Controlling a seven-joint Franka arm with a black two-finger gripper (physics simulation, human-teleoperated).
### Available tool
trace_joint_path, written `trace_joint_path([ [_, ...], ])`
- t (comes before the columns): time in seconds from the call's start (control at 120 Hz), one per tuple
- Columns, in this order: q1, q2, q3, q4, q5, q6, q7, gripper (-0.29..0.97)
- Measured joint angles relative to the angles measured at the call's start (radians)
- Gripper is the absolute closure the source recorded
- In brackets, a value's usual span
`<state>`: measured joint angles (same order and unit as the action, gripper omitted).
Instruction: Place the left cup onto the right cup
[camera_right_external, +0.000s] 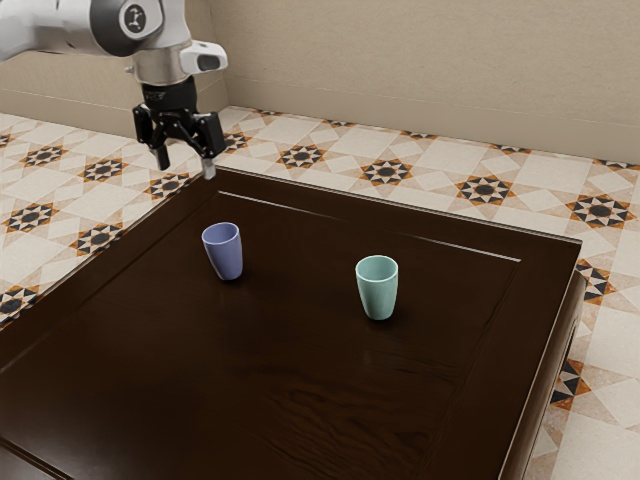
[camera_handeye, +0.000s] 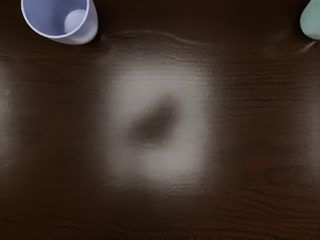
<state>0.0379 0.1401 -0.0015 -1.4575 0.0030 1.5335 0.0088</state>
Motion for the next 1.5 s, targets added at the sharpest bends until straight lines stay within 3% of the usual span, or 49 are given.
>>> trace_joint_path([
  [0.2, 0.003, 0.007, 0.007, -0.013, 0.000, 0.007, 0.003, 0.00],
  [0.517, 0.014, 0.089, 0.011, -0.115, 0.003, 0.125, 0.009, 0.00],
  [1.142, 0.159, 0.362, -0.010, 0.197, 0.009, 0.169, 0.085, 0.00],
  [1.5, 0.176, 0.471, -0.060, 0.240, 0.006, 0.199, 0.134, 0.00],
])
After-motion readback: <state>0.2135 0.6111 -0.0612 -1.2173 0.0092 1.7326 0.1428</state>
